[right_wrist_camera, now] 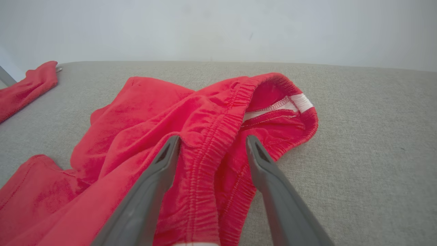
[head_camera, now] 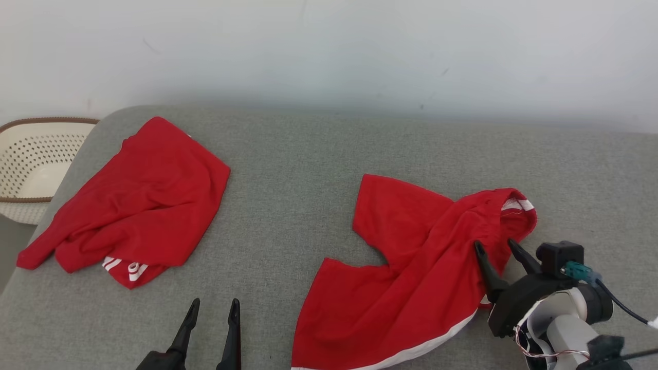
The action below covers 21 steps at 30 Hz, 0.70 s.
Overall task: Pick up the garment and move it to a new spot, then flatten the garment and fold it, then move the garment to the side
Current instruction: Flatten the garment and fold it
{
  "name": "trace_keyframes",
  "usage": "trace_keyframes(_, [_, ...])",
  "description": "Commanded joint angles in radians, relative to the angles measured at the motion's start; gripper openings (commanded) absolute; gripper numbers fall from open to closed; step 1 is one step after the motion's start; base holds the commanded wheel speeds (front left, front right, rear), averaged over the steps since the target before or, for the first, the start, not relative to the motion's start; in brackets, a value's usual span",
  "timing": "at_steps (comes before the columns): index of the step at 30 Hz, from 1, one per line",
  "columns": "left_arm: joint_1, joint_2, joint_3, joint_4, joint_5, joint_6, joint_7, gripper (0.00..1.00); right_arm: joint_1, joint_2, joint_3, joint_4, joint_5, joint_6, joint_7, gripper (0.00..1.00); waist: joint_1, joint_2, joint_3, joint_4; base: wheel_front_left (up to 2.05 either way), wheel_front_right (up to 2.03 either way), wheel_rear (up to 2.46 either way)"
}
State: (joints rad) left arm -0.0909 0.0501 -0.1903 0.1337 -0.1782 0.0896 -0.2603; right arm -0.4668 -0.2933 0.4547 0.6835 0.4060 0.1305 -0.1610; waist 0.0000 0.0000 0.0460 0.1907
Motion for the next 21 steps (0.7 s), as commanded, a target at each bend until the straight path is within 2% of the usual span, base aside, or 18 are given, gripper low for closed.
trace_keyframes(1, [0.012, 0.001, 0.004, 0.000, 0.002, 0.002, -0.004, 1.00, 0.010, 0.001, -0.003, 0.000, 0.019, 0.000, -0.013, 1.00, 0.0000, 0.0000, -0.007, -0.012, 0.00, 0.00, 0.00])
trace_keyframes(6, [0.029, 0.001, 0.016, -0.003, 0.006, 0.003, -0.005, 1.00, 0.091, -0.016, -0.027, -0.089, 0.085, 0.000, -0.049, 1.00, 0.0000, 0.0000, -0.024, -0.038, 0.00, 0.00, 0.00])
trace_keyframes(10, [0.040, 0.000, 0.029, -0.009, 0.008, 0.005, -0.005, 1.00, 0.152, -0.039, -0.067, -0.177, 0.086, 0.000, -0.060, 1.00, 0.0000, 0.0000, -0.033, -0.058, 0.00, 0.00, 0.00])
trace_keyframes(15, [0.060, 0.001, 0.048, -0.022, 0.009, 0.007, -0.005, 1.00, 0.226, -0.040, -0.144, -0.287, 0.034, 0.000, -0.075, 1.00, 0.0000, 0.0000, -0.047, -0.082, 0.00, 0.00, 0.00])
trace_keyframes(21, [0.077, 0.001, 0.065, -0.036, 0.019, 0.007, -0.005, 1.00, 0.322, 0.004, -0.264, -0.393, -0.027, 0.000, -0.071, 1.00, 0.0000, 0.0000, -0.062, -0.098, 0.00, 0.00, 0.00])
